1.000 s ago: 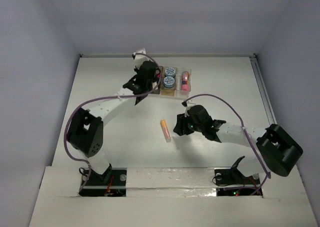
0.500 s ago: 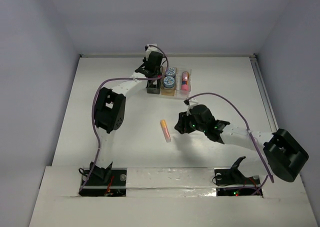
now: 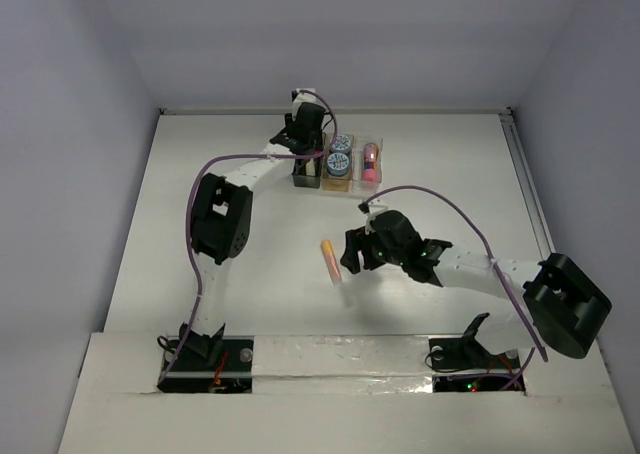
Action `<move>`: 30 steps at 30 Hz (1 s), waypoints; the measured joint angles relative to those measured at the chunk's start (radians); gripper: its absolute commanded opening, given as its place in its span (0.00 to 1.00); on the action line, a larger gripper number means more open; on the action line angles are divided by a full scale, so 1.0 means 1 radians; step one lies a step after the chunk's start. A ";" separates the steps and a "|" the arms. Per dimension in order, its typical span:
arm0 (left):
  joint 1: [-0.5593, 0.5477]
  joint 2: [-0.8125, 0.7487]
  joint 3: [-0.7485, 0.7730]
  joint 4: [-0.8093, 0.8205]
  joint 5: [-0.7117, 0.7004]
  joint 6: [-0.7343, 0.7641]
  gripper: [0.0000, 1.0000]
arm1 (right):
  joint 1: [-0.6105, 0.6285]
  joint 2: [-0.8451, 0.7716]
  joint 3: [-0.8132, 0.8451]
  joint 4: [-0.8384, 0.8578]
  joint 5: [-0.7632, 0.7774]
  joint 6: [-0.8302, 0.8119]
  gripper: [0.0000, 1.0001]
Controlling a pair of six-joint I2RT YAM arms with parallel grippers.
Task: Sort the stationery into containers
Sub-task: Place the stationery in the storage box, then pick up the stationery from the center of the board.
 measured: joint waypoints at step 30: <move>-0.046 -1.414 -1.125 0.185 0.150 -0.275 0.41 | 0.133 0.418 0.354 -0.148 0.246 -0.008 0.32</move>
